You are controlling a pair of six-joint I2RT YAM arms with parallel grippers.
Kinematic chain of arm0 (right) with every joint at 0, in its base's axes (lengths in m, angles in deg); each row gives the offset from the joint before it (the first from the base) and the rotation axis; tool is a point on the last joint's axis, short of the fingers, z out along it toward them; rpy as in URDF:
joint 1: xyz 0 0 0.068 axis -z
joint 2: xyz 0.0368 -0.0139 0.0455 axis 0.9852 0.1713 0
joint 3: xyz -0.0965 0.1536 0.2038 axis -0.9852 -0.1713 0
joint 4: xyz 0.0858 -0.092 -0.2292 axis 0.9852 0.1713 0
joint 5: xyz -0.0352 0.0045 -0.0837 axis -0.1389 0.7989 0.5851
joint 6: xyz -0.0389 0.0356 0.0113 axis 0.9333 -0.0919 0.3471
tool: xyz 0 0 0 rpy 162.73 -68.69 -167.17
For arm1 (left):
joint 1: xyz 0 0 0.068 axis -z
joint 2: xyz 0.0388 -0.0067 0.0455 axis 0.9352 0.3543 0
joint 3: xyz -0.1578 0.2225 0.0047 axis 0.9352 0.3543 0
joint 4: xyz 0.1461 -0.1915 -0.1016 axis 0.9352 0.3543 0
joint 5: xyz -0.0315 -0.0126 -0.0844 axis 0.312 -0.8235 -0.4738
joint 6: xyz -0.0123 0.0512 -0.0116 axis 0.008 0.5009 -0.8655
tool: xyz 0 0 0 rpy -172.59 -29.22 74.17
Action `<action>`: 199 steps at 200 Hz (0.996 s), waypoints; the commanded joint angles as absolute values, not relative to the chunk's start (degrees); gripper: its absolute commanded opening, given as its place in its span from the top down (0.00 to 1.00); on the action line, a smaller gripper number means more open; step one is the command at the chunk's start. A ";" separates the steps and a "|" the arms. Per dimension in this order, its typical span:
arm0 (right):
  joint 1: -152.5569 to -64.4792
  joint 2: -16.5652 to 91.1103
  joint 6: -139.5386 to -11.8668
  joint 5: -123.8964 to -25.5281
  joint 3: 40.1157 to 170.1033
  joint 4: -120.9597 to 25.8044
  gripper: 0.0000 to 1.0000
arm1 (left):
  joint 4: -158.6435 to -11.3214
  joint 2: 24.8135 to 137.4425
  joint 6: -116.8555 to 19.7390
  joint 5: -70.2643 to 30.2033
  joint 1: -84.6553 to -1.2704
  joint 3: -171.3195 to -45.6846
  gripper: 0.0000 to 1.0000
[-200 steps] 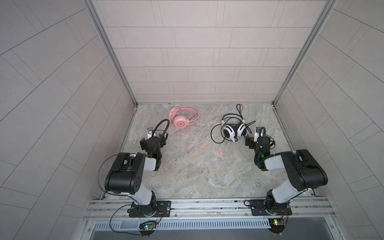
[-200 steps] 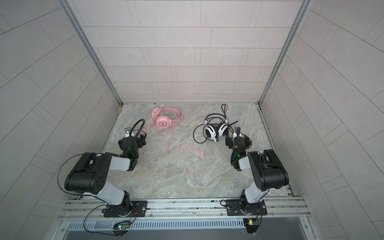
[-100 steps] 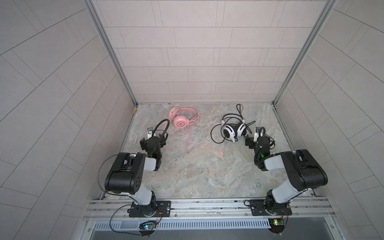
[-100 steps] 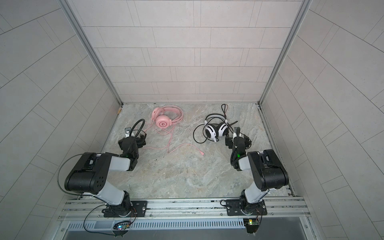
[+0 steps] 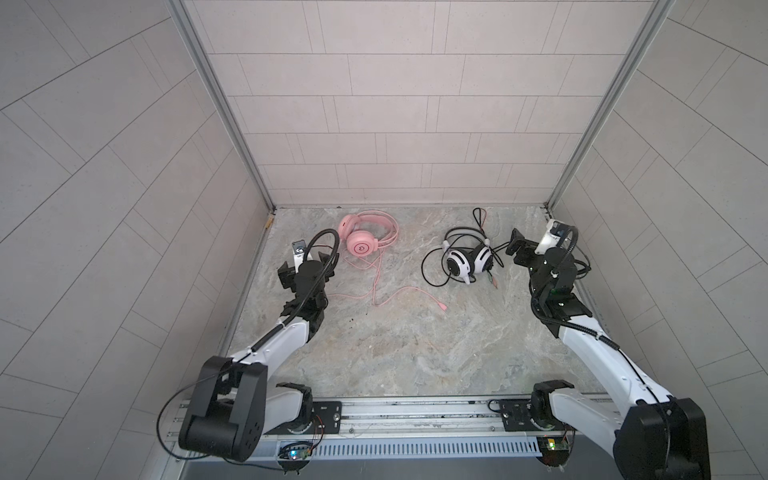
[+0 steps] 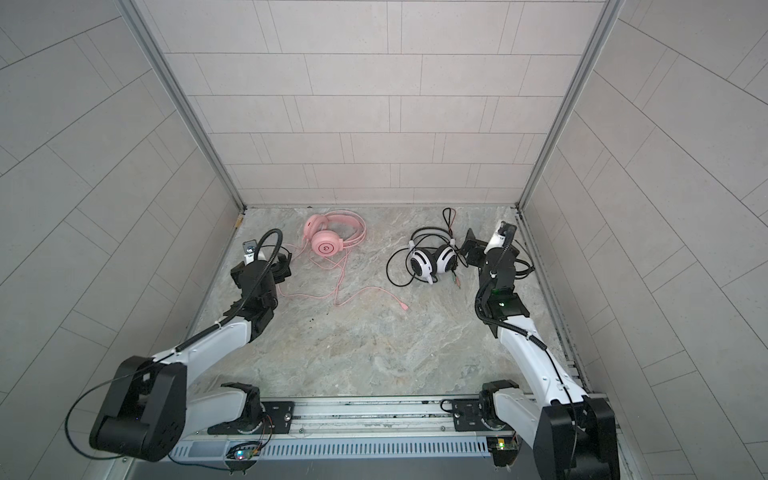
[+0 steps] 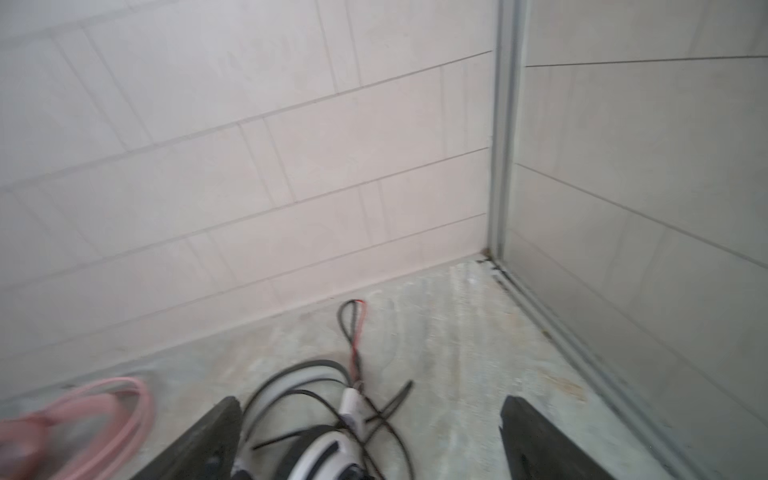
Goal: Wrap the headphones
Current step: 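Reach the right gripper across to the pink headset band while the left arm rises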
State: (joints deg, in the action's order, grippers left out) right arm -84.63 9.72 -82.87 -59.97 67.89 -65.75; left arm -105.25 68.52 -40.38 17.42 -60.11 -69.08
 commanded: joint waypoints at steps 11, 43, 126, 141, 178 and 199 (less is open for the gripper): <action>-93.46 18.52 -95.63 -68.96 73.38 -54.00 0.11 | -86.81 69.16 -46.91 6.98 -60.72 -74.73 0.00; -107.34 31.56 -88.04 -58.15 89.45 -40.80 0.11 | -86.30 68.41 -48.71 5.53 -61.23 -74.14 0.00; -116.13 73.26 -93.24 -57.59 134.66 -27.03 0.11 | -82.30 67.97 -55.09 2.98 -66.49 -74.27 0.00; -116.88 79.70 -93.45 -57.34 143.26 -23.96 0.11 | -82.45 67.67 -55.00 2.48 -66.81 -73.99 0.00; -116.79 90.34 -97.93 -56.00 156.17 -20.35 0.14 | -82.45 66.58 -54.63 1.91 -66.79 -73.72 0.00; -116.57 92.24 -98.84 -52.25 158.36 -20.36 0.14 | -83.02 66.56 -54.93 1.03 -66.79 -73.41 0.00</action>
State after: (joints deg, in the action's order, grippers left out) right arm -117.11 91.31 -95.63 -57.39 155.18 -23.79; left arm -83.35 67.87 -54.28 2.12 -66.73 -74.13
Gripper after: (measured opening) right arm 0.859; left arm 0.999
